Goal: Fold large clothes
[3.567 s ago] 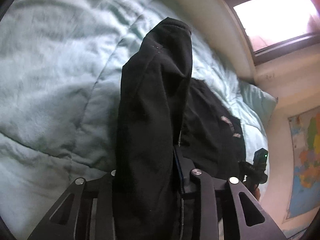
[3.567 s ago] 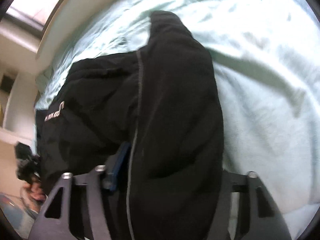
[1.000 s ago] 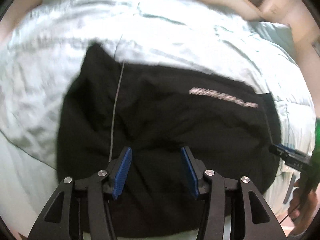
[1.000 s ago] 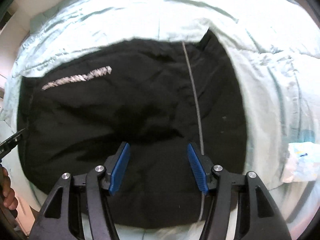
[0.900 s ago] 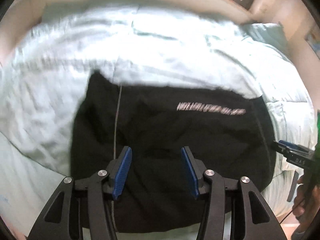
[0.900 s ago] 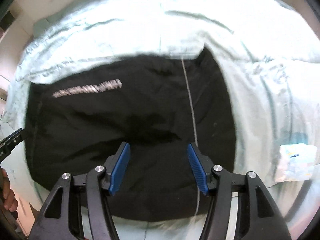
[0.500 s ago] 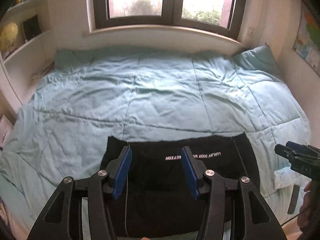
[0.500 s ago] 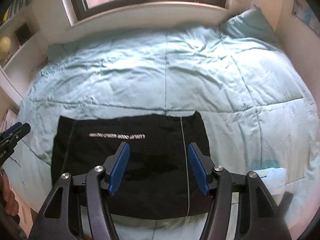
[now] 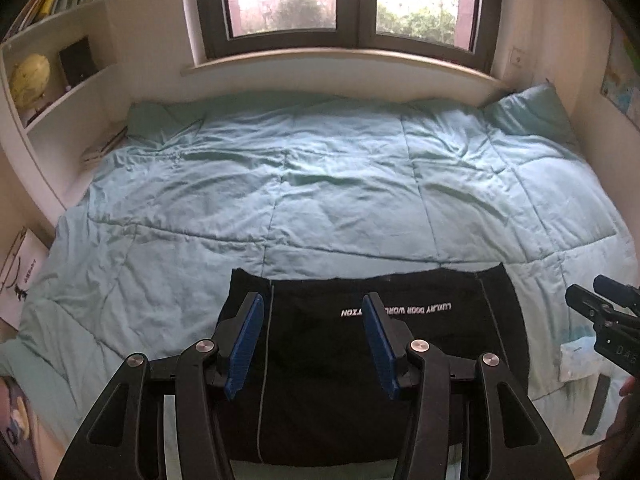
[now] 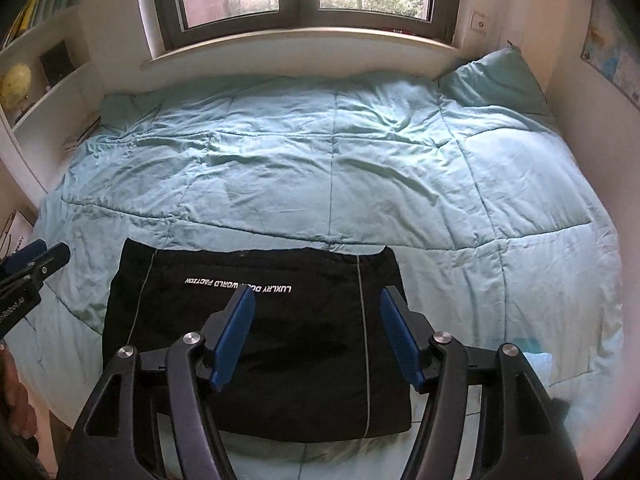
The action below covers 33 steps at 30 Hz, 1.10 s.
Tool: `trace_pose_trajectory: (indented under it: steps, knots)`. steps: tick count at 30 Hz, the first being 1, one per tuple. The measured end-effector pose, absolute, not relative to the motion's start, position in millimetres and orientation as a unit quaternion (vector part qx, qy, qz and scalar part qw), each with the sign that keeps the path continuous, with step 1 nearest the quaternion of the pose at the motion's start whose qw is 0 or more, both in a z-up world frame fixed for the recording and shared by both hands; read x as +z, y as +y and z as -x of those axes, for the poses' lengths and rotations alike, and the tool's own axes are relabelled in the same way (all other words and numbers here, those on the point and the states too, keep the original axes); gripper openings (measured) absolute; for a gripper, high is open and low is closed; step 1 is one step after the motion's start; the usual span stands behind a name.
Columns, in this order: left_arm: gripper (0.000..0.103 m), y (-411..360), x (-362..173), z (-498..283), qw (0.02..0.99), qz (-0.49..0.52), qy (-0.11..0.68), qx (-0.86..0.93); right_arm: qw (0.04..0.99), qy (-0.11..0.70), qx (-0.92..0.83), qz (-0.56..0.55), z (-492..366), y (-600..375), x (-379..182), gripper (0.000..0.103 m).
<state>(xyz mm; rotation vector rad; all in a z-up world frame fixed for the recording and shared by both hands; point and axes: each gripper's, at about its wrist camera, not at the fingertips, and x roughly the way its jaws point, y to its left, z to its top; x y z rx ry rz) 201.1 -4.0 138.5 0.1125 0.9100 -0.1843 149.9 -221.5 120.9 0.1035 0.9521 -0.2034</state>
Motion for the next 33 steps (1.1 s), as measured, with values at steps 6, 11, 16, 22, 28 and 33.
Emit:
trace_pose_trajectory:
  steps: [6,11,16,22,28,33]
  knots:
    - [0.053,-10.7,129.7,-200.3,0.888,-0.062,0.446,-0.098,0.877,0.467,-0.095,-0.051,-150.4,-221.7,112.1,0.068]
    - [0.053,-17.7,125.6,-199.0,0.884,-0.076,0.449,-0.110,0.876,0.471,-0.090,-0.045,-148.8,-218.7,108.9,0.068]
    - [0.053,-21.1,122.7,-197.1,0.882,-0.085,0.450,-0.115,0.874,0.475,-0.087,-0.043,-147.5,-217.2,106.0,0.068]
    - [0.053,-22.9,118.8,-196.8,0.878,-0.092,0.453,-0.120,0.873,0.479,-0.082,-0.036,-147.0,-214.5,103.3,0.068]
    - [0.053,-25.2,116.6,-195.2,0.876,-0.102,0.454,-0.125,0.871,0.484,-0.078,-0.033,-147.1,-210.0,100.0,0.068]
    - [0.053,-26.4,115.5,-193.5,0.875,-0.101,0.456,-0.128,0.870,0.485,-0.077,-0.034,-147.2,-208.3,98.9,0.068]
